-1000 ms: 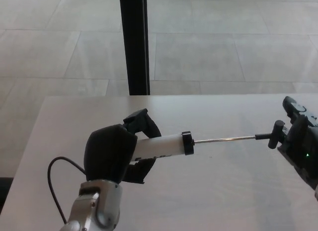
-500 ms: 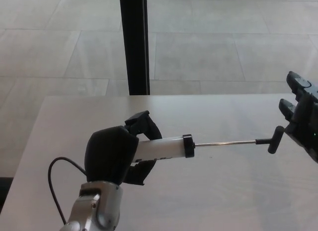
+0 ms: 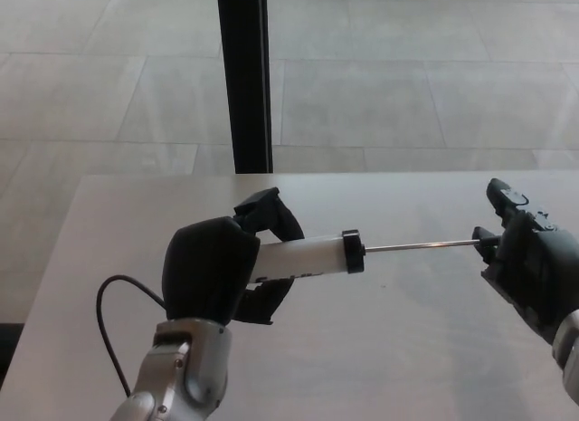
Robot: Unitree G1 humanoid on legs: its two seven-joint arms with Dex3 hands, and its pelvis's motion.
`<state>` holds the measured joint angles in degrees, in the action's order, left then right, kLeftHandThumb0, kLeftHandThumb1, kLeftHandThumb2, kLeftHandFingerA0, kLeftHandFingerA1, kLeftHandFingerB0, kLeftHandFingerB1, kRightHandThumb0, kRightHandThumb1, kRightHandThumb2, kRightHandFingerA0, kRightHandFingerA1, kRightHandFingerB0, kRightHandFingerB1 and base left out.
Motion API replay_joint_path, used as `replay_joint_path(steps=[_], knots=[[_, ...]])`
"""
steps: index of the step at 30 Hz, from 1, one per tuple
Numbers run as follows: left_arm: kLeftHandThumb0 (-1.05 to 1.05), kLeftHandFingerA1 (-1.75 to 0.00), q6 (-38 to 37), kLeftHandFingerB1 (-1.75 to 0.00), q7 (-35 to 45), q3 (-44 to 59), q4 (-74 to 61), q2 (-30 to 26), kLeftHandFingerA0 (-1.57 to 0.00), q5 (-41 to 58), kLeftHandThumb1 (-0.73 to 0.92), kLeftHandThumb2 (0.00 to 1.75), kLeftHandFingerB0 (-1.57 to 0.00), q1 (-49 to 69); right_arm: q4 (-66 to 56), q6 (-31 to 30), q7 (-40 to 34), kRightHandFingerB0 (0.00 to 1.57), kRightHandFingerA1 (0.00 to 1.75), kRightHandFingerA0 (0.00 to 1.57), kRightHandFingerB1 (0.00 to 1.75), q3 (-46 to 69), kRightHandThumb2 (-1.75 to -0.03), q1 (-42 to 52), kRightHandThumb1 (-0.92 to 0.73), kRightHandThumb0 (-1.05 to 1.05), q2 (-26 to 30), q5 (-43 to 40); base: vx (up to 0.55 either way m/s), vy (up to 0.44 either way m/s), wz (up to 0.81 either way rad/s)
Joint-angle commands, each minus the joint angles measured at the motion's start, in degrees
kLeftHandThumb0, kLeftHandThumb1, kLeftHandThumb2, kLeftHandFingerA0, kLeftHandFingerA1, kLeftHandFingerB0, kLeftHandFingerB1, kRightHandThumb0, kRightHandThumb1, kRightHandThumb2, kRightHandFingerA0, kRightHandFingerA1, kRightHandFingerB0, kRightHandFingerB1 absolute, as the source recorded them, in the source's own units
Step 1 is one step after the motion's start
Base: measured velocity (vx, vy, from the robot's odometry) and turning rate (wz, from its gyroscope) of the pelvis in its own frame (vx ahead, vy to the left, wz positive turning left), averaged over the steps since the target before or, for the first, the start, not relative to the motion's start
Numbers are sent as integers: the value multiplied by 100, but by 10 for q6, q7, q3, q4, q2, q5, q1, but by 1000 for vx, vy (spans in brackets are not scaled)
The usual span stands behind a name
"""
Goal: The robot uses its left hand to lift the air pump kept on the middle of the desk and use the right hand to compress the handle
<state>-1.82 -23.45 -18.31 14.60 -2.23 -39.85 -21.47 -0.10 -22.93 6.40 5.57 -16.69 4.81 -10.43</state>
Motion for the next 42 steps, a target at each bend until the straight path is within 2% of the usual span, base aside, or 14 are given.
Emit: replay_joint_path(steps=[1, 9, 12, 16, 17, 18, 22, 23, 33, 34, 35, 37, 38, 42], knots=[[-7, -175, -2, -157, -10, 0, 4, -5, -96, -3, 43, 133, -87, -8, 3, 19, -8, 0, 16, 0, 0, -7, -134, -3, -91, -104, 0, 14, 0, 0, 0], [-8, -175, 7, -150, -5, -15, 8, -7, -101, -15, 43, 132, -90, -6, -1, 20, 0, 0, 15, 0, 0, -15, -131, -41, -92, -103, 24, 31, 0, 0, 0], [-14, -145, 7, -128, -9, -24, 11, -3, -129, -21, 46, 120, -107, -9, -7, 19, 0, 0, 14, 0, 0, -25, -130, -43, -88, -104, 23, 37, 0, 0, 0], [-9, -175, 6, -150, -11, -26, 19, 1, -101, -16, 44, 131, -90, -18, -20, -12, 5, 0, 17, 0, 0, -48, -130, -50, -83, -105, 28, 46, 0, 0, 0], [-10, -175, 9, -148, -9, -27, 19, 3, -105, -16, 43, 133, -91, -20, -24, -15, 6, 0, 0, 0, 0, -54, -85, -49, -92, -105, 28, 48, 0, 0, 0], [-10, -175, 14, -148, -7, -28, 18, 6, -105, -16, 43, 133, -91, -22, -31, -19, 8, 0, 0, 0, 0, -64, -85, -48, -92, -105, 29, 51, 0, 0, 0], [-11, -175, 16, -152, -8, -32, 19, 7, -106, -17, 45, 130, -90, -30, -51, -27, 6, 0, 0, 0, 0, -84, -95, -44, -92, -102, 27, 60, 0, 0, 0], [-14, -150, 15, -132, -8, -32, 20, 7, -133, -16, 44, 122, -108, -31, -55, -33, 4, 0, 19, 0, 8, -88, -131, -43, -87, -105, 26, 62, 0, 0, 0], [-18, -149, 23, -127, -2, -32, 19, 14, -132, -9, 46, 120, -102, -55, -82, -59, -7, 0, 15, 0, 7, -123, -133, -21, -91, -105, 14, 81, 0, 0, 0], [-12, -175, 23, -153, 1, -31, 20, 14, -100, -7, 44, 130, -86, -59, -80, -55, -7, 0, 15, 0, 7, -125, -133, -19, -91, -105, 10, 80, 0, 0, 0], [-18, -145, 24, -130, 3, -31, 21, 14, -128, -7, 48, 122, -106, -61, -79, -50, -8, 0, 16, 0, 7, -125, -133, -17, -92, -105, 7, 79, 0, 0, 0], [-13, -175, 28, -149, 5, -34, 22, 17, -101, -9, 44, 127, -87, -64, -80, -45, -8, 0, 15, 0, 6, -125, -133, -15, -91, -105, 0, 77, 0, 0, 0], [-17, -136, 35, -112, 8, -38, 23, 18, -124, -13, 50, 119, -97, -67, -84, -47, -10, 0, 15, 0, 5, -125, -133, -13, -91, -105, -6, 75, 0, 0, 0], [-15, -134, 45, -108, 8, -40, 27, 28, -124, -12, 49, 119, -98, -71, -88, -48, -10, 0, 14, 0, 5, -126, -134, -10, -91, -105, -15, 77, 0, 0, 0]])
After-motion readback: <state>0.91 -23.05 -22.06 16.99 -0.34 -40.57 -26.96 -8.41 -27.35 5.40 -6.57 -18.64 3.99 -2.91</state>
